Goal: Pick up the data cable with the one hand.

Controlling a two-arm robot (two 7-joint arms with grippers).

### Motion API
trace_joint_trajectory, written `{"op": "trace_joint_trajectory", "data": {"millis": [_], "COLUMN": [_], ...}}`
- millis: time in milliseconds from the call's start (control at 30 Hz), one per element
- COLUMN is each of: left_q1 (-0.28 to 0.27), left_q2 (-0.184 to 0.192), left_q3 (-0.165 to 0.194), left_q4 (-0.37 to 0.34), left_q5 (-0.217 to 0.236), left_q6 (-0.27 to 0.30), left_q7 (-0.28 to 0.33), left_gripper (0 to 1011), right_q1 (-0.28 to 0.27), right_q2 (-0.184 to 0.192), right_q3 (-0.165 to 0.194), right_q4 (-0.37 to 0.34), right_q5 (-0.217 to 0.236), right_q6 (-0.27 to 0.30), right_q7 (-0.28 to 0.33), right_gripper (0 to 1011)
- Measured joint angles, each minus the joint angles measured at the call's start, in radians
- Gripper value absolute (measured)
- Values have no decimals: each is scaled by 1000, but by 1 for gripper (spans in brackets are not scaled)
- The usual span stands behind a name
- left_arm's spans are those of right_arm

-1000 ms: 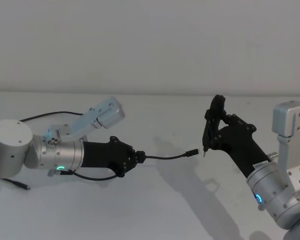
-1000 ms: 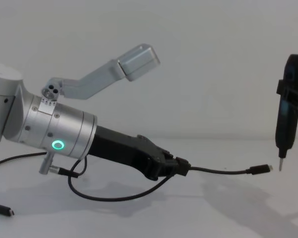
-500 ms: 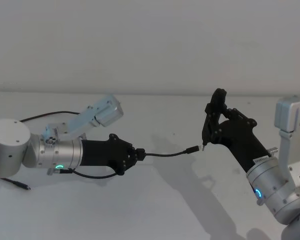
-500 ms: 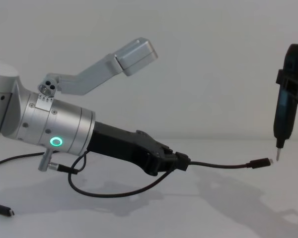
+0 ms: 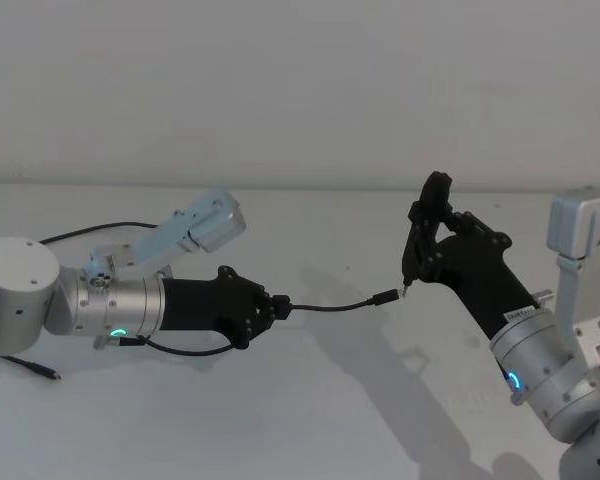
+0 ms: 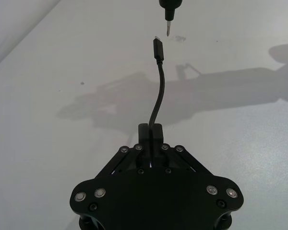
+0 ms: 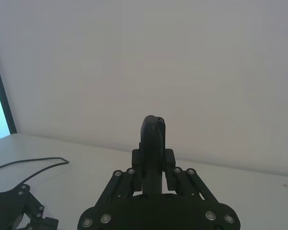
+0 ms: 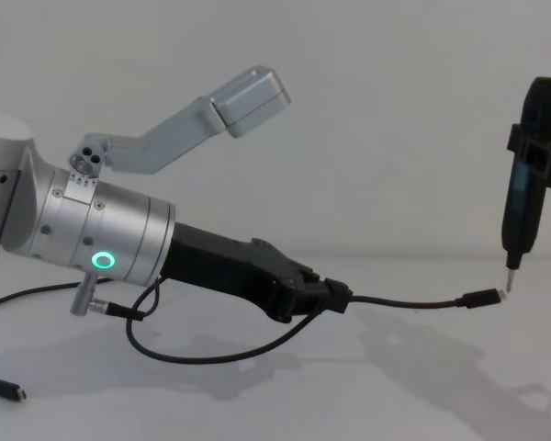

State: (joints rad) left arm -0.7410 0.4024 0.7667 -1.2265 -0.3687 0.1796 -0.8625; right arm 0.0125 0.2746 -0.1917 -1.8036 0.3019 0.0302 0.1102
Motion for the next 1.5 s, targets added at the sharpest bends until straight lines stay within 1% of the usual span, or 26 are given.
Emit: {"op": "trace_joint_trajectory", "data": {"millis": [1500], "left_q1": [1], "left_q2": [1], "left_q3": [-1], "left_q4": [-2], "left_q5": [-1], "left_q6": [-1], "left_q7": [1], "left_gripper": [36], "right_q1": [36], "right_q2": [-38], "right_q3": [17], "right_q4": [56], "right_q5": [-27], "right_q6": [0], "right_q7": [40], "right_gripper": [275]}}
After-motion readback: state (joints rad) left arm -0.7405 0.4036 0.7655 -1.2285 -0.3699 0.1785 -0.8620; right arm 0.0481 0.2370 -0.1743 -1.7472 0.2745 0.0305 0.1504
